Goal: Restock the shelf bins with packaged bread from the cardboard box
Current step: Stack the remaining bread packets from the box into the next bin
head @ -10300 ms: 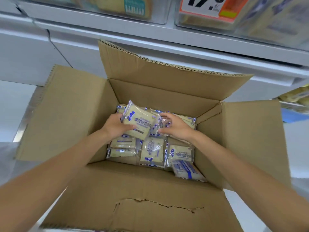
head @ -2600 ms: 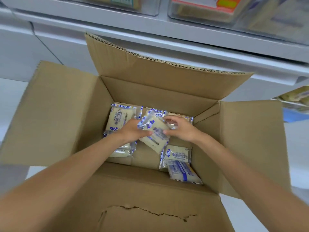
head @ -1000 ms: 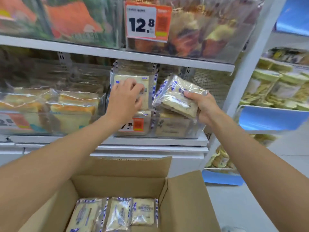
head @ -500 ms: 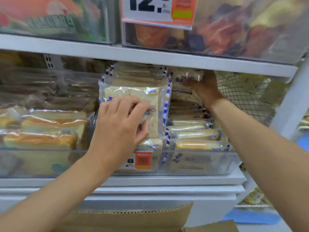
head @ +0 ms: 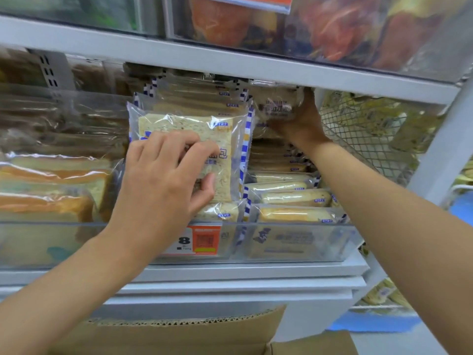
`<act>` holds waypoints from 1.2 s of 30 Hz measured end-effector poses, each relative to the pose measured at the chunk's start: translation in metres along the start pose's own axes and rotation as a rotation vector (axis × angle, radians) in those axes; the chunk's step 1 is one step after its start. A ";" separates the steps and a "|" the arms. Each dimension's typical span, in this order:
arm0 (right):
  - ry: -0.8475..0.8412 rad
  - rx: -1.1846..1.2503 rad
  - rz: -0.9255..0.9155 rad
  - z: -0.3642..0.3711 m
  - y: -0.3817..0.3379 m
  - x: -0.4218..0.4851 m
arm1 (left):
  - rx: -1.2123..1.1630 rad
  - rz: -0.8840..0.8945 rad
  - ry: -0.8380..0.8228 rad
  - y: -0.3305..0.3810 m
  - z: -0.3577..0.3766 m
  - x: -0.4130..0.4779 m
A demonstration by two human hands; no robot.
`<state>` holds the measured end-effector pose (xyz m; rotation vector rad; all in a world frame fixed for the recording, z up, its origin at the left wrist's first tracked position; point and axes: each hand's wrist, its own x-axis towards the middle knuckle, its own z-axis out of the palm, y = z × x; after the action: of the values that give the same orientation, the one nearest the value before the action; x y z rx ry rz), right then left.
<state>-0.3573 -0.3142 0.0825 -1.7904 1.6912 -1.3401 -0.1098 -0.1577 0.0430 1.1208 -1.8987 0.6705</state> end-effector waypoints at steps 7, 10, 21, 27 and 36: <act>0.056 -0.160 0.071 0.004 -0.001 -0.007 | 0.002 0.007 0.006 -0.001 0.000 0.000; 0.189 -0.448 -0.152 0.001 -0.010 -0.022 | -0.006 0.010 0.007 -0.001 0.001 -0.001; 0.057 -0.449 -0.278 0.005 -0.015 -0.032 | -0.014 0.028 0.024 -0.002 0.002 -0.002; 0.055 -0.239 -0.154 -0.004 -0.040 -0.079 | -0.096 0.000 0.000 0.000 -0.007 -0.004; -0.110 -0.198 -0.159 0.003 -0.083 -0.177 | -0.155 -0.097 -0.255 -0.003 -0.037 -0.012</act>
<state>-0.2795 -0.1353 0.0756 -2.1082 1.7034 -1.1435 -0.0899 -0.1255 0.0527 1.2354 -2.0538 0.3318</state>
